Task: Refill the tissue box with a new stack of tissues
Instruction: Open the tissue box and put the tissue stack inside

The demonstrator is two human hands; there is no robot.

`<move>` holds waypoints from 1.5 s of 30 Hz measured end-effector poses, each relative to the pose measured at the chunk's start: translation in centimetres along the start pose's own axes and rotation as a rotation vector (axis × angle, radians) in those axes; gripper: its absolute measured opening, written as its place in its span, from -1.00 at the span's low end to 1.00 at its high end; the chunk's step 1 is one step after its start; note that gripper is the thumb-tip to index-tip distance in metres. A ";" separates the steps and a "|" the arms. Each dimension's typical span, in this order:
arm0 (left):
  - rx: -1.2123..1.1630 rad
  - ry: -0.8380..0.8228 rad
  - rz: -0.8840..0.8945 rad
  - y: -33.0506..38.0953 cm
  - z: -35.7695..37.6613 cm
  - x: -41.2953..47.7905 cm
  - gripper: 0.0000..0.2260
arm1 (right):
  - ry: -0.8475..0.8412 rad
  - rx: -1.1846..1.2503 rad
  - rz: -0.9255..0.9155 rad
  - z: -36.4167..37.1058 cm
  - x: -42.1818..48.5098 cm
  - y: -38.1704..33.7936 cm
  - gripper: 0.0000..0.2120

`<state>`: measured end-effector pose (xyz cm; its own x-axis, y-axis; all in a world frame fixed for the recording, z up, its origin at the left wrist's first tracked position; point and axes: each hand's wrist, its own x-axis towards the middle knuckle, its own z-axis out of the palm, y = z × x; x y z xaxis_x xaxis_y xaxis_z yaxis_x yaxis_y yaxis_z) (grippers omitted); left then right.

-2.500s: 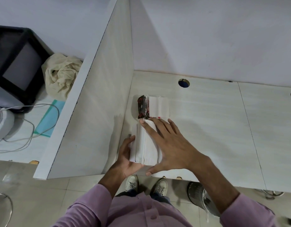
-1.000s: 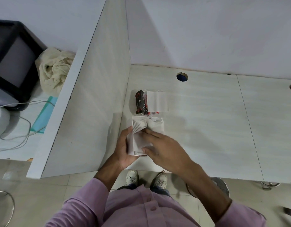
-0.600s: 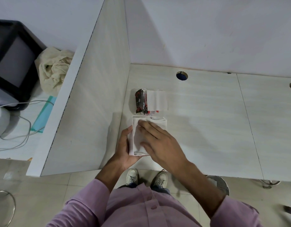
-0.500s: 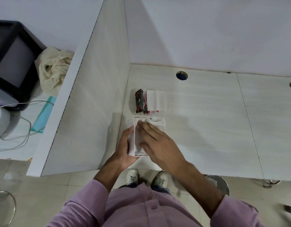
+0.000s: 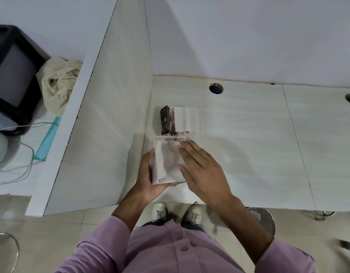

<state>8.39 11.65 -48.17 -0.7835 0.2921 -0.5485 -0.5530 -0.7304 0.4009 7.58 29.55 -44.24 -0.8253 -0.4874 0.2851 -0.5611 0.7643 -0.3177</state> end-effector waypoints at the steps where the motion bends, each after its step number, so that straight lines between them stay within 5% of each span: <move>1: 0.012 -0.011 -0.001 -0.1 -0.1 0.0 -0.34 | -0.027 -0.017 0.019 0.2 -0.1 0.3 -0.50; 6: 0.042 -0.021 0.011 0.0 0.1 0.0 -0.20 | -0.119 -0.121 0.027 0.7 0.1 0.5 -0.41; 11: 0.033 -0.030 -0.002 0.0 -0.1 0.0 -0.20 | -0.001 -0.256 0.026 0.4 -0.1 -0.2 -0.48; 27: 0.077 -0.067 -0.044 0.5 0.7 0.0 -0.28 | -0.253 -0.097 0.100 1.5 0.4 0.4 -0.41; 32: 0.045 -0.060 -0.046 0.3 -0.1 0.2 -0.15 | -0.045 0.053 0.007 0.2 0.3 0.7 -0.62; 35: -0.005 -0.152 -0.048 0.3 -0.1 -0.1 -0.29 | -0.164 0.204 -0.015 -1.1 1.0 0.2 -0.46; 45: 0.067 -0.173 -0.033 0.5 0.4 -0.3 -0.41 | -0.293 0.011 -0.035 1.1 1.3 -1.1 -0.39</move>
<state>8.24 11.45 -47.52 -0.7986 0.4214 -0.4297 -0.5922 -0.6777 0.4360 7.06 27.62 -44.48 -0.7879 -0.6154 0.0233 -0.5885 0.7412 -0.3229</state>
